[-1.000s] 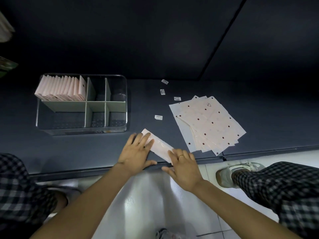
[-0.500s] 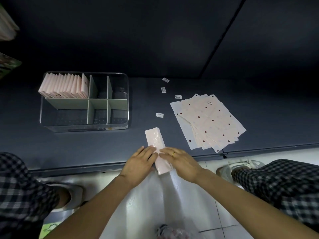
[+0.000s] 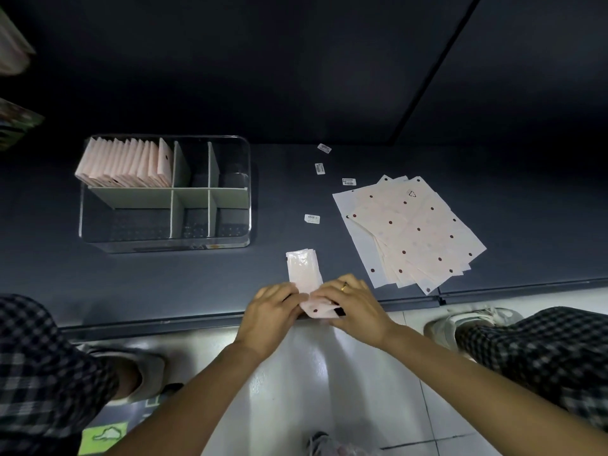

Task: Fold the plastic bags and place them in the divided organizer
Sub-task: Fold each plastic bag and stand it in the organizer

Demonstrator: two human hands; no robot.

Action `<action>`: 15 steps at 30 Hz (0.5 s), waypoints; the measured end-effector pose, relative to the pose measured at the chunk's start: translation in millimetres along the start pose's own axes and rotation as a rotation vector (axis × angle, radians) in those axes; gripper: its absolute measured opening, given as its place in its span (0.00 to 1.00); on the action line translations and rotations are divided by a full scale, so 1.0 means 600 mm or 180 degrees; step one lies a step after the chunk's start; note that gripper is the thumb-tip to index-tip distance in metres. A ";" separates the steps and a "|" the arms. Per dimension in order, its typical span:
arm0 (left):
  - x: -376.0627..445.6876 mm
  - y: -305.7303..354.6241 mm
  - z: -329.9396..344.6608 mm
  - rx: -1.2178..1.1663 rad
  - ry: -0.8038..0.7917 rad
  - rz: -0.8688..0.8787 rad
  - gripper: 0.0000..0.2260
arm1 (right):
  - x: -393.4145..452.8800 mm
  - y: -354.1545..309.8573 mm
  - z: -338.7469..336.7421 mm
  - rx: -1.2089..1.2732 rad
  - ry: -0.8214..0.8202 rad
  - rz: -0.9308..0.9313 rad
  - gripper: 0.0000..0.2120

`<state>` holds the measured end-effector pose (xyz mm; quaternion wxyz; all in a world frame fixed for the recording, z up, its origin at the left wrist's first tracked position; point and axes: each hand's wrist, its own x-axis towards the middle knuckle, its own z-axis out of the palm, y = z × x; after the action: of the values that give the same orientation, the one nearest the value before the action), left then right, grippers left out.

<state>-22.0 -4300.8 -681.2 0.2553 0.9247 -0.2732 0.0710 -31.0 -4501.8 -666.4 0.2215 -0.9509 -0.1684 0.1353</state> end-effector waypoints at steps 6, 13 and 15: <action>0.003 0.000 -0.010 -0.0217 -0.0156 -0.0298 0.13 | 0.024 -0.007 0.000 0.0753 0.0444 0.0319 0.20; 0.009 -0.003 -0.007 -0.0162 -0.0086 -0.0462 0.03 | 0.029 -0.018 0.006 0.1068 0.0286 0.0350 0.10; 0.014 -0.003 0.001 -0.0196 -0.0183 -0.0696 0.04 | 0.036 -0.019 0.000 0.1350 0.0375 0.0759 0.10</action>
<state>-14.0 -4303.8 -680.2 0.2819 0.9424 -0.1800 0.0077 -14.5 -4483.6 -665.1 0.4080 -0.9026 -0.0097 0.1371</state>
